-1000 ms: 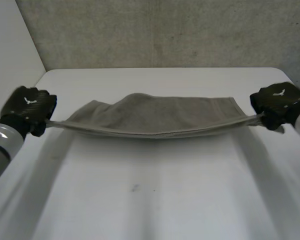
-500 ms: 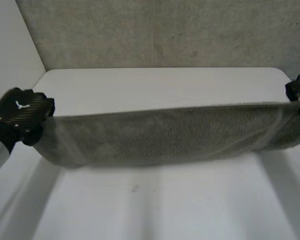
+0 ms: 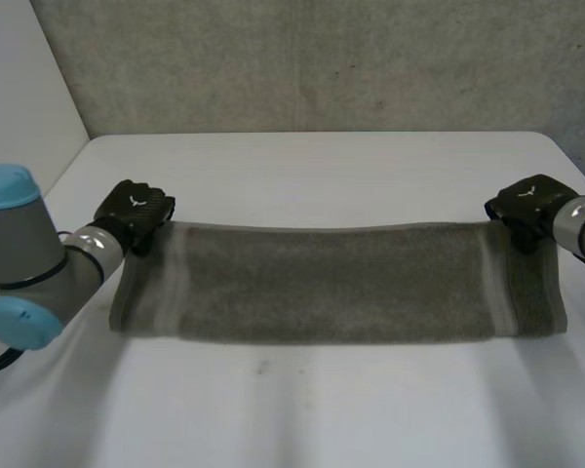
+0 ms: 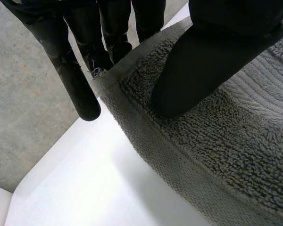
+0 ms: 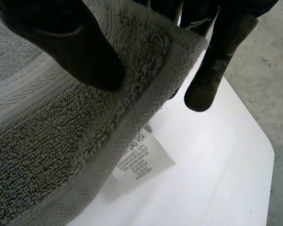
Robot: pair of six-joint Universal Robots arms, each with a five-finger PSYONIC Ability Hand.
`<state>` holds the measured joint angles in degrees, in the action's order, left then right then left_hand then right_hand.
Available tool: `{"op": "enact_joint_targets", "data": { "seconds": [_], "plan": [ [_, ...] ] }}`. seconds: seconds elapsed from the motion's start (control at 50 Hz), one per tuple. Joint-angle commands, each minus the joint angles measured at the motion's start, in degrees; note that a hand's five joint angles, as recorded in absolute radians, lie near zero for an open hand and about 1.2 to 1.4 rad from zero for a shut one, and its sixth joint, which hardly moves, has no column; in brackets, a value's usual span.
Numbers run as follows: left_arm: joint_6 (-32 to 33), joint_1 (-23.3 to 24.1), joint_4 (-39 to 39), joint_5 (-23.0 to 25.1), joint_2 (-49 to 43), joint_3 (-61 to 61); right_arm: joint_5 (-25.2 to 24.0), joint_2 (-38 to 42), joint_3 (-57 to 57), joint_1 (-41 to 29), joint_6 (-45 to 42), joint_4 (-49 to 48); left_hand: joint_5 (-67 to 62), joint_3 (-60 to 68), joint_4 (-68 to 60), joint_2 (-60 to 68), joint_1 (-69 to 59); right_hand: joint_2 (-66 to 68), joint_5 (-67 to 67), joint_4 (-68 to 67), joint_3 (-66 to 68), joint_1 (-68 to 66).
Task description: Fold the towel.
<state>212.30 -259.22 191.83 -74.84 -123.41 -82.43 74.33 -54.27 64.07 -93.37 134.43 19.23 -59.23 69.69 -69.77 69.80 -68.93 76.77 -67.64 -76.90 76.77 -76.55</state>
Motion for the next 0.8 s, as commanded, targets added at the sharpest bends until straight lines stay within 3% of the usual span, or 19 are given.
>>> {"op": "enact_joint_targets", "data": {
  "seconds": [0.02, 0.3, 0.32, 0.34, 0.36, 0.38, 0.42, 0.56, 0.66, 0.8],
  "plan": [
    [0.0, 1.1, -0.4, -1.4, -6.9, 8.2, 2.8, 7.5, -8.9, -1.7, -0.2, -0.1, -10.8, 10.3, -10.2, 10.2, -11.1, 3.2, -2.4, -3.1, 3.2, -3.5],
    [0.0, 1.6, -3.2, -2.9, -14.3, 17.9, 6.1, 17.2, -20.9, -3.7, -0.7, -0.2, -10.8, 10.3, -10.2, 10.2, -11.1, 3.2, -2.4, -3.1, 3.2, -3.5],
    [0.0, 1.9, -3.6, -2.9, -14.8, 18.4, 6.9, 18.0, -22.0, -3.9, -0.7, -0.2, 1.9, -2.3, 2.4, -2.4, 1.6, -25.2, 26.1, 25.3, -25.2, 25.0],
    [0.0, 1.9, -3.6, -2.9, -14.8, 18.4, 6.9, 18.1, -22.0, -3.9, -0.8, -0.2, 2.0, -2.5, 2.5, -2.6, 1.7, -25.5, 26.3, 25.6, -25.5, 25.2],
    [0.0, 2.1, -3.8, -3.3, -15.0, 18.8, 7.8, 18.8, -22.9, -4.3, -0.8, -0.3, 47.3, -47.7, 47.8, -47.9, 47.0, -66.8, 67.6, 66.9, -66.8, 66.5],
    [0.0, 2.2, -3.8, -3.9, -14.9, 18.9, 8.7, 19.2, -23.9, -4.6, -1.0, -0.4, 55.4, -55.9, 55.9, -56.0, 55.1, -66.8, 67.6, 66.9, -66.8, 66.5],
    [0.0, 2.5, -3.8, -4.6, -14.7, 19.0, 9.2, 19.1, -25.0, -4.7, -0.6, -1.1, 59.2, -59.7, 59.8, -59.8, 58.9, -66.8, 67.6, 66.9, -66.8, 66.5],
    [-0.6, 3.1, -3.9, -7.6, -11.8, 19.5, 9.2, 14.8, -26.2, -4.8, 0.8, -6.4, 59.2, -59.7, 59.8, -59.8, 58.9, -66.8, 67.6, 66.9, -66.8, 66.5],
    [-0.7, 3.2, -4.8, -9.3, -8.1, 18.0, 8.8, 9.0, -23.7, -4.5, 6.5, -9.4, 59.2, -59.7, 59.8, -59.8, 58.9, -66.8, 67.6, 66.9, -66.8, 66.5],
    [-1.9, 3.2, -6.2, -9.6, 0.4, 8.2, 4.6, -2.0, -11.1, -3.9, 11.9, -10.8, 59.2, -59.7, 59.8, -59.8, 58.9, -66.8, 67.6, 66.9, -66.8, 66.5]
  ]
}}
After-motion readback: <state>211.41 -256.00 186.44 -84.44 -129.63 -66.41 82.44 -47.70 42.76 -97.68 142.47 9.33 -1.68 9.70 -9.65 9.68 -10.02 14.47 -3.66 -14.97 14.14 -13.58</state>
